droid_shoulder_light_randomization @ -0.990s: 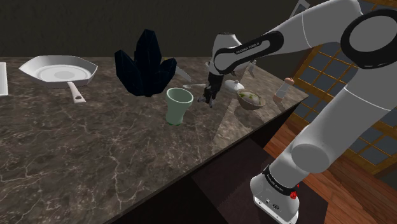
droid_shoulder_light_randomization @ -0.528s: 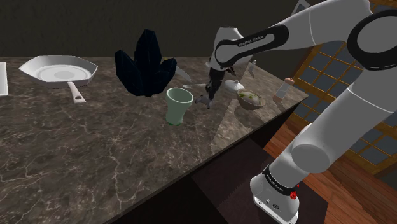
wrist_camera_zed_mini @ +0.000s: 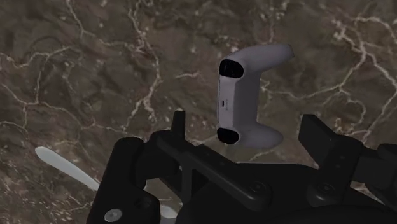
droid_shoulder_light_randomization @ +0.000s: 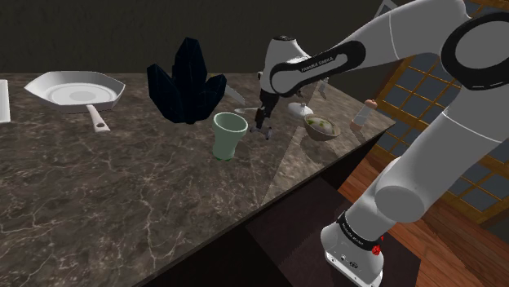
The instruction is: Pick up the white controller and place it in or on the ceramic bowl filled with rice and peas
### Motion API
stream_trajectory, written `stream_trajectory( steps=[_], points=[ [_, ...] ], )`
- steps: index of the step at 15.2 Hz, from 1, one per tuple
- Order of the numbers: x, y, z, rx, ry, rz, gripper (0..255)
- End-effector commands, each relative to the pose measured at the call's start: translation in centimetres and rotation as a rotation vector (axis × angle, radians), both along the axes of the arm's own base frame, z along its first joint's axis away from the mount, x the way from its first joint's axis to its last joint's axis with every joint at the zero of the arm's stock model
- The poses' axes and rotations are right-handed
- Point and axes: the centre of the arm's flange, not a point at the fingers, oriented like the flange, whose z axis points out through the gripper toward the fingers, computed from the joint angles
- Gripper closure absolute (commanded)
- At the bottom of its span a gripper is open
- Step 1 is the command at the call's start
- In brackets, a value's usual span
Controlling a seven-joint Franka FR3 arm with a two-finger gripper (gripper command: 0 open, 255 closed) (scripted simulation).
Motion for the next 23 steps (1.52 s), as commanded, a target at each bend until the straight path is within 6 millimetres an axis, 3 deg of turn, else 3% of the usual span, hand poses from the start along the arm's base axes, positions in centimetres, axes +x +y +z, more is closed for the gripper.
stream_trajectory(
  steps=[1, 6, 13, 14, 23],
  points=[
    [0.0, 0.2, -1.0, -0.008, -0.008, 0.019, 0],
    [0.0, -0.2, -3.4, -0.008, -0.008, 0.019, 0],
    [0.0, -0.2, -3.4, -0.008, -0.008, 0.019, 0],
    [0.0, -0.2, -3.4, -0.008, -0.008, 0.019, 255],
    [0.0, -0.2, -3.4, -0.008, -0.008, 0.019, 255]
  ],
)
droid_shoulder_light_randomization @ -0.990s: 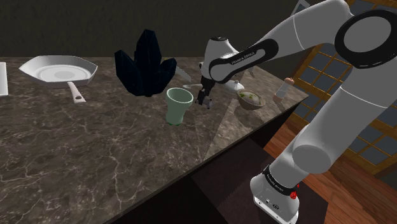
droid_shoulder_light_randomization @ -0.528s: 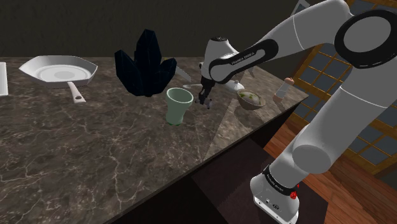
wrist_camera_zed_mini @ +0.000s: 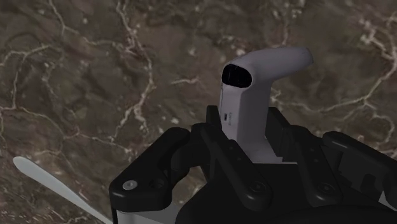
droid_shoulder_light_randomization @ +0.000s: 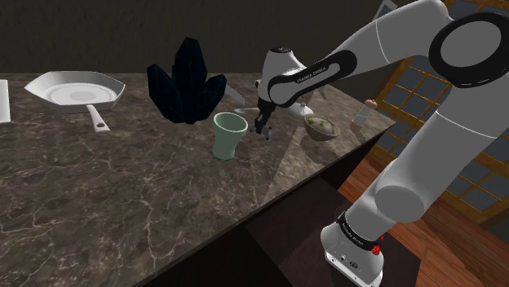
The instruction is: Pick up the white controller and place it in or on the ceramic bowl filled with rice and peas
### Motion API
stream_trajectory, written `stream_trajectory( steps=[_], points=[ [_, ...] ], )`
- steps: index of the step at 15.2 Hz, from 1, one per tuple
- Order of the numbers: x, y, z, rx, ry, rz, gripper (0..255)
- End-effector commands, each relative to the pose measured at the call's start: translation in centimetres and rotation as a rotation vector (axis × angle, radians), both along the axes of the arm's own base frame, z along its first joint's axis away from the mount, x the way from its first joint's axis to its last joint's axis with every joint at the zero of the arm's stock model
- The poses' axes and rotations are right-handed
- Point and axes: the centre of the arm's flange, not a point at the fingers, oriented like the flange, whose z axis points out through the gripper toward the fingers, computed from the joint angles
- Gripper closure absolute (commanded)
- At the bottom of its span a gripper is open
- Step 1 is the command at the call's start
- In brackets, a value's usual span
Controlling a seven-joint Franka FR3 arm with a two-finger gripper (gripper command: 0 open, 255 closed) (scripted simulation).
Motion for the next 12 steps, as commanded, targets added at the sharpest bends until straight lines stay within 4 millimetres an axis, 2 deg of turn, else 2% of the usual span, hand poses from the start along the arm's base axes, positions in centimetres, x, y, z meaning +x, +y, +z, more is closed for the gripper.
stream_trajectory(
  steps=[1, 12],
  points=[
    [0.0, 0.0, 0.5, 0.0, 0.0, 0.0, 255],
    [0.0, 0.0, 6.3, 0.0, 0.0, 0.0, 255]
  ],
)
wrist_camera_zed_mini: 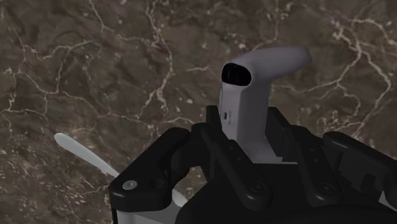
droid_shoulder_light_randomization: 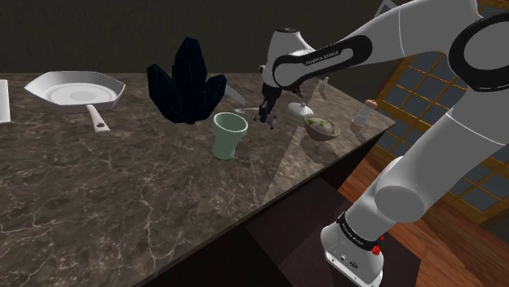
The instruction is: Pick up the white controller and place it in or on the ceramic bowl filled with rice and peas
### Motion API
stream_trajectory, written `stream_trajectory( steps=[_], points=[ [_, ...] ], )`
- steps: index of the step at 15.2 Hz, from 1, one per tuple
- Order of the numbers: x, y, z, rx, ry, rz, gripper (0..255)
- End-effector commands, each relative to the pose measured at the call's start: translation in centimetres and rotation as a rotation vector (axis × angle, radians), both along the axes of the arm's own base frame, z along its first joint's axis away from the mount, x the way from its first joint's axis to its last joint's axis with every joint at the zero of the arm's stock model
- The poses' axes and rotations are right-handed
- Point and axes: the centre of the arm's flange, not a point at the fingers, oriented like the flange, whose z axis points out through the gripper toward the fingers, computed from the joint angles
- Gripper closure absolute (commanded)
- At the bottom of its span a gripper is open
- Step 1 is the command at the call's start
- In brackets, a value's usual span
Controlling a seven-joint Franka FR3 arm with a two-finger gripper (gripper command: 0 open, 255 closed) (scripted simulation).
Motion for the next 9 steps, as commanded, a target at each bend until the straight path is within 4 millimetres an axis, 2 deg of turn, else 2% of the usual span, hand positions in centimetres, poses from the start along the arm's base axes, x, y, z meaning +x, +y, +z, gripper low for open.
stream_trajectory(
  steps=[1, 9],
  points=[
    [-0.1, 0.1, 1.1, 0.0, 0.0, 0.0, 255],
    [-0.1, 0.1, 5.3, 0.0, 0.0, 0.0, 255]
  ],
)
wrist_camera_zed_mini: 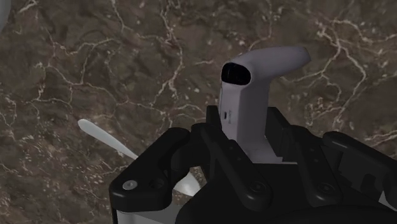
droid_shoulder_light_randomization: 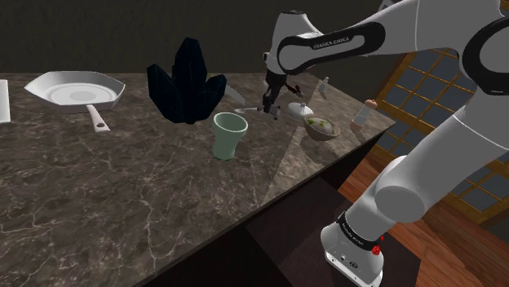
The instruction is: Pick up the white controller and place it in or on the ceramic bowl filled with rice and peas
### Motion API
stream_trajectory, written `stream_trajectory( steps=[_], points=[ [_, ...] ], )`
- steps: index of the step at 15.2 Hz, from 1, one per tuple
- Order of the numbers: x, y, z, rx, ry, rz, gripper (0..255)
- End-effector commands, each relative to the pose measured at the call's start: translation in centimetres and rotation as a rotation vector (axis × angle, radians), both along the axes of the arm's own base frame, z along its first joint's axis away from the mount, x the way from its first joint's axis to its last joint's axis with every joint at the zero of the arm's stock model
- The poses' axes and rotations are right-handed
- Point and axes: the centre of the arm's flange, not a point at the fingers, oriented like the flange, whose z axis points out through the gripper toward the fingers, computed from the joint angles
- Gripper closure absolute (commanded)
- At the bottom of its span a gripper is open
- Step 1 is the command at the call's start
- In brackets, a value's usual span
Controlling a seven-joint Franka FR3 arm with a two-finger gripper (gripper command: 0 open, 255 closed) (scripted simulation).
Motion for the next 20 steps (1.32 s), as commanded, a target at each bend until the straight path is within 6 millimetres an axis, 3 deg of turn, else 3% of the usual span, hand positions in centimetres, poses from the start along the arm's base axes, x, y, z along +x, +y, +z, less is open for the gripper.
stream_trajectory(
  steps=[1, 10, 20],
  points=[
    [0.0, 0.0, 1.0, 0.0, 0.0, 0.0, 255],
    [-0.1, 0.0, 5.3, 0.0, 0.0, 0.0, 255],
    [-5.9, -11.8, 5.7, 0.0, 0.0, 0.0, 255]
  ],
)
